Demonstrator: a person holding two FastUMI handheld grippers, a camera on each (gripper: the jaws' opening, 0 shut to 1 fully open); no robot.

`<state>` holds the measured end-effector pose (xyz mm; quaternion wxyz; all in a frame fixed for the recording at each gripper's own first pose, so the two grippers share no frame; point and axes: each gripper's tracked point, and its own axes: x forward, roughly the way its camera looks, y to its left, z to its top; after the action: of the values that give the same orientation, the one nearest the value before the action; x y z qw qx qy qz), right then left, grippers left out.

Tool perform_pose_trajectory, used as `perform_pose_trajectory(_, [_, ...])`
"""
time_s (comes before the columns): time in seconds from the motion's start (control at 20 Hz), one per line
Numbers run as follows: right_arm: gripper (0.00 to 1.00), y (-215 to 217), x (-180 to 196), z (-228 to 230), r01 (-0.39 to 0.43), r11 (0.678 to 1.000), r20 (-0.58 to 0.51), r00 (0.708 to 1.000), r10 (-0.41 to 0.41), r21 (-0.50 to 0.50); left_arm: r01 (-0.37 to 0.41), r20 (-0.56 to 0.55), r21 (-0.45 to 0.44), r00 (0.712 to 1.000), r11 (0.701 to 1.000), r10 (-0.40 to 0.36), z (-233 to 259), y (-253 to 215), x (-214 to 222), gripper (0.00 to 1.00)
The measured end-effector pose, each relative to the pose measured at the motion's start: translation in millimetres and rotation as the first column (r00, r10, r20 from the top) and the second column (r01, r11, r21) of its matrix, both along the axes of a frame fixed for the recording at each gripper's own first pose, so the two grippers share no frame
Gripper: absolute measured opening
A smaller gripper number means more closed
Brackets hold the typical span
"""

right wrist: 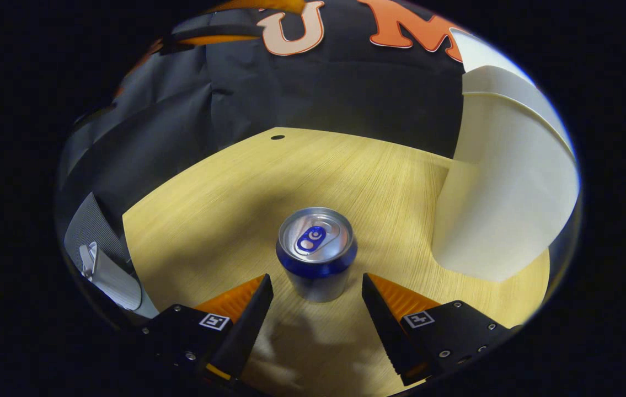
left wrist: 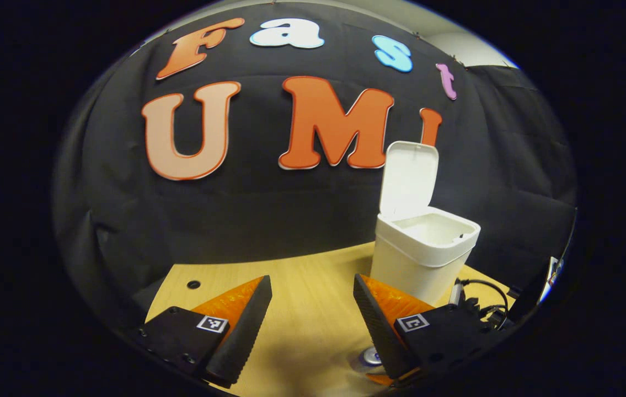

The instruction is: Press the lid of the desktop garbage bin to open it, pick up the crumpled paper on the desktop and throw it into the bin, then pick up the pop can on the desktop and drop it into the bin, and finally close the garbage bin lid.

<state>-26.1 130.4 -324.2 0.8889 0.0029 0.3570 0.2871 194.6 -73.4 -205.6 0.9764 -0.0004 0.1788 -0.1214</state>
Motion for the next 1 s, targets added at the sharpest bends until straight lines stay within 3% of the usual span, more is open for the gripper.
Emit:
perform_pose_trajectory(0.2, [0.98,9.7,8.6,-3.8,-0.010,1.000,-0.012,1.000,0.010,0.007,-0.144,-0.039,0.072,0.988,0.987,0.147,-32.3,53.9,-29.0,0.95])
perform_pose_trajectory(0.5, [0.91,16.3,21.0,-10.2,-0.038,0.999,-0.014,0.999,0.037,-0.013,-0.269,-0.053,0.159,0.958,0.950,0.281,-56.3,109.2,-63.4,0.95])
perform_pose_trajectory(0.65, [0.80,17.3,20.5,-6.9,-0.050,0.999,-0.017,0.999,0.050,-0.016,-0.308,-0.067,0.157,0.945,0.938,0.321,-64.3,125.0,-75.0,0.95])
perform_pose_trajectory(0.85, [0.78,17.7,19.8,-4.5,-0.064,0.998,-0.028,0.998,0.063,-0.024,-0.337,-0.086,0.162,0.932,0.928,0.353,-75.1,138.2,-76.5,0.95])
perform_pose_trajectory(1.0, [0.78,16.6,19.3,-1.8,-0.060,0.997,-0.010,0.998,0.059,-0.057,-0.311,-0.080,0.185,0.941,0.932,0.330,-83.9,136.0,-74.0,0.95])
